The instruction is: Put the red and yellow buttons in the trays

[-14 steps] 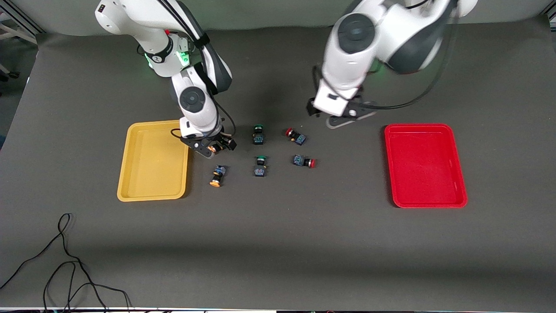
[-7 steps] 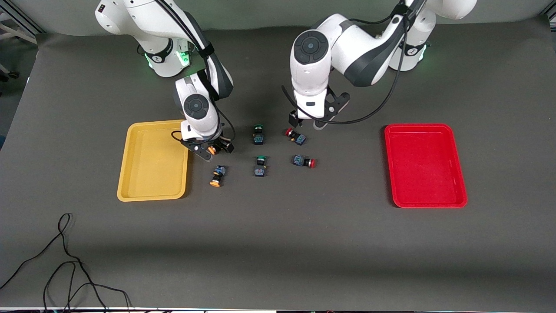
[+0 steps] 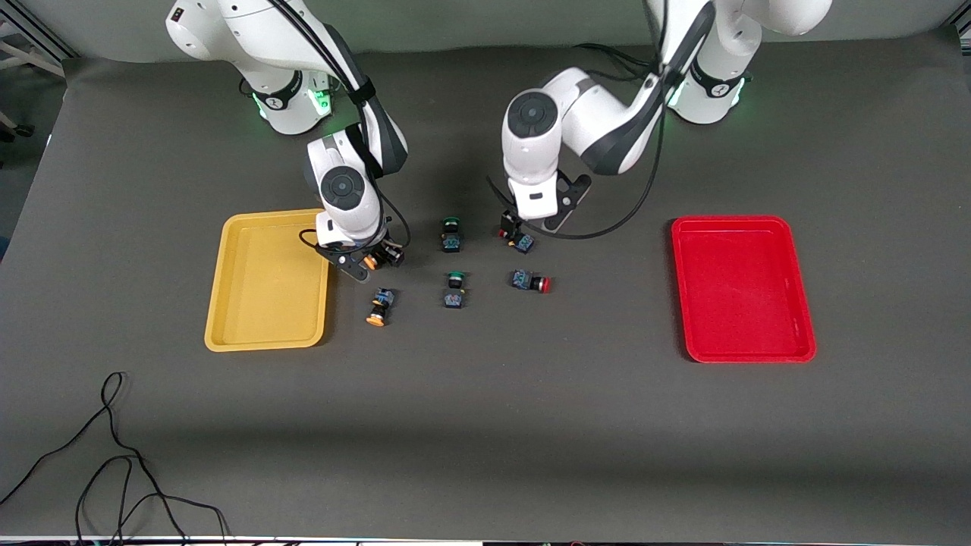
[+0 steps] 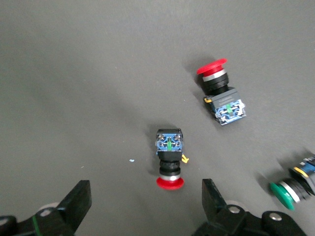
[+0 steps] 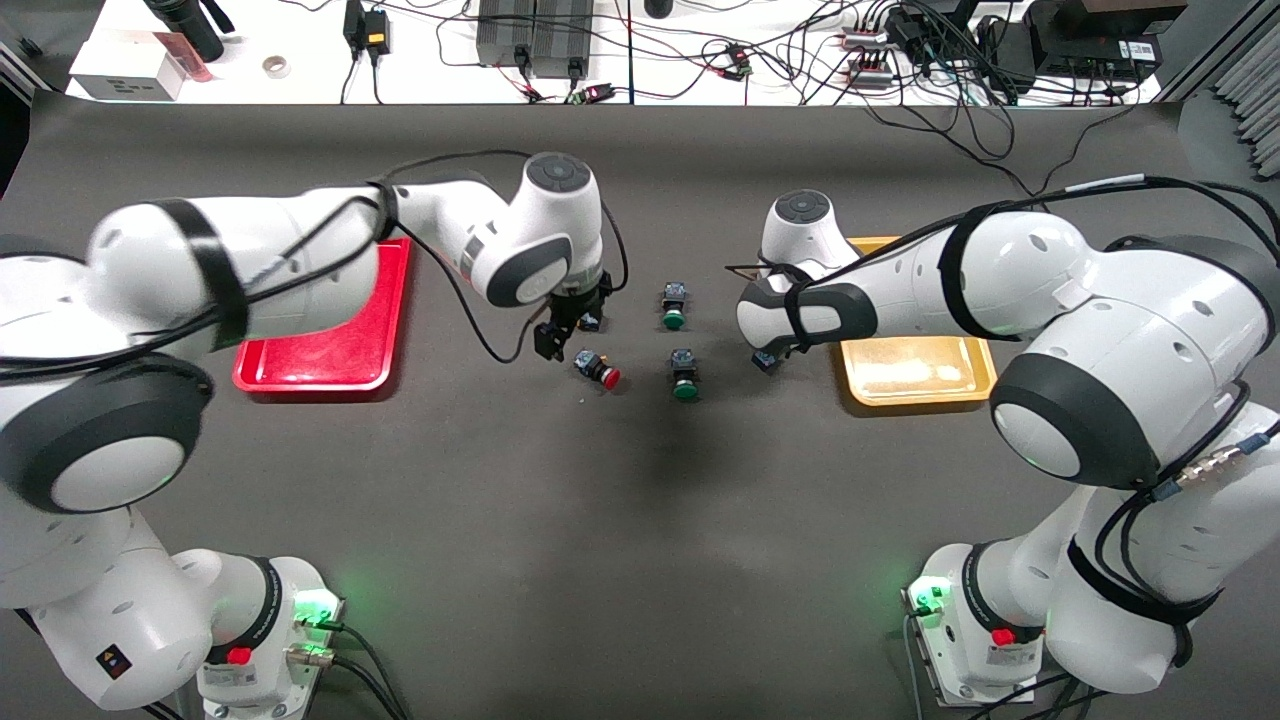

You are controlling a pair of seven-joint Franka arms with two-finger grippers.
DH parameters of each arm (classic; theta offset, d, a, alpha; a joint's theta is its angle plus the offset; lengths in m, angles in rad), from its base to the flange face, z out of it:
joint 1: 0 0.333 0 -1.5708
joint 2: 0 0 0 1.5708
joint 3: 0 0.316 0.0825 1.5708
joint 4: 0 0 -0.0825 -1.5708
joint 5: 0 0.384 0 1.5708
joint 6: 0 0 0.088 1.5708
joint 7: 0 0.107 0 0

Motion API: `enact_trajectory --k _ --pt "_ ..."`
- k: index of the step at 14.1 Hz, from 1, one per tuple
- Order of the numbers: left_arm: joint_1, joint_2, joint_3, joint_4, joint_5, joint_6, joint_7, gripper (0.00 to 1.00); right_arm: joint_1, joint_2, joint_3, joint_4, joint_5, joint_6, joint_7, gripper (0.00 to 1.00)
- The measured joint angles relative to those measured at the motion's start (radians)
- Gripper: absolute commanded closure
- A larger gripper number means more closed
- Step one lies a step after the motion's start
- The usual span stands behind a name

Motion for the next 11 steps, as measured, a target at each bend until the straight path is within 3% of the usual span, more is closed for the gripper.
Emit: enact_trajectory --k 3,9,11 --pt "0.000 0.072 0.003 0.000 0.000 0.079 -0.024 0.00 -0.001 0.000 -0.004 0.002 0.001 0.002 0.000 0.94" --pt "-0.012 0.156 0.003 0.002 0.000 0.187 -0.036 0.00 -0.002 -0.035 -0.017 0.007 0.003 -0.019 0.000 0.95" --pt "-0.023 0.183 0.003 0.002 0.000 0.206 -0.039 0.12 -0.001 -0.087 -0.038 0.015 0.004 -0.088 -0.004 0.95"
